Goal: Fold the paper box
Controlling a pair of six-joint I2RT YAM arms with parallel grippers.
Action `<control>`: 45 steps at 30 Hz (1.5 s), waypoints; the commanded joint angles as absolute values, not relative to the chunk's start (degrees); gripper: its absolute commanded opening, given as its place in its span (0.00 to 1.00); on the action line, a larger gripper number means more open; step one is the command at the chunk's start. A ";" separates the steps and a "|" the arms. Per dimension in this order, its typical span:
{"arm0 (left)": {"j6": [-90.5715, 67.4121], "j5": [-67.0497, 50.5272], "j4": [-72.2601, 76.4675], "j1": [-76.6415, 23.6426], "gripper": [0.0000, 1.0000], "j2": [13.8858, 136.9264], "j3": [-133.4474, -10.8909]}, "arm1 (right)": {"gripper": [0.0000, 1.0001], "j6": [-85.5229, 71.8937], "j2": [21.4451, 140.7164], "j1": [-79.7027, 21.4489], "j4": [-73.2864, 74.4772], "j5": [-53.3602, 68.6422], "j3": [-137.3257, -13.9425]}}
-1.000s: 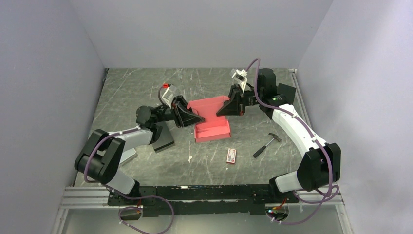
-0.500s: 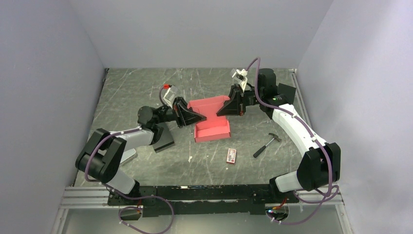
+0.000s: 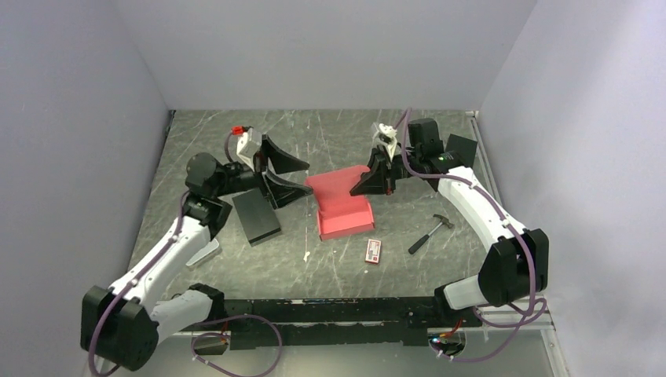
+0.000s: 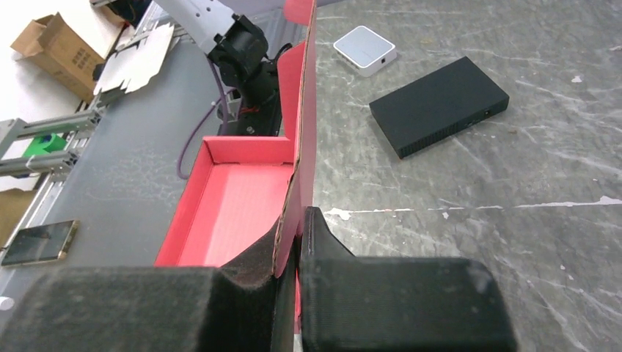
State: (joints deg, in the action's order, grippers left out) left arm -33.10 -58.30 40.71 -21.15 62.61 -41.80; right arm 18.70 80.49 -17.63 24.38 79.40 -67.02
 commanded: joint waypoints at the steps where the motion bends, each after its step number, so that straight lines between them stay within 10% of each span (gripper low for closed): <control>1: -15.16 -56.48 9.85 -20.74 0.88 58.66 -50.24 | 0.00 39.78 81.83 -18.67 37.82 79.44 -71.09; 27: 14.75 -40.76 -33.13 -35.51 0.54 79.47 -76.74 | 0.00 57.73 87.01 -22.63 43.93 73.80 -70.44; 35: 15.85 -40.44 -36.71 -36.21 0.18 82.01 -79.33 | 0.01 55.98 87.93 -22.73 42.65 73.43 -70.14; 37: 16.24 -40.12 -37.72 -36.30 0.00 82.53 -79.85 | 0.07 54.53 88.20 -22.75 41.63 72.90 -69.98; 45: 16.93 -33.31 -39.38 -36.55 0.00 82.01 -79.21 | 0.62 44.41 87.49 -22.36 36.84 68.10 -69.43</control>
State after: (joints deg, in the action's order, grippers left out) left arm 14.31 -37.01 -38.35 -36.45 82.63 -77.65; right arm 48.82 88.31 -22.50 40.64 69.56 -69.32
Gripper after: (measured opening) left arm 0.013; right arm 0.529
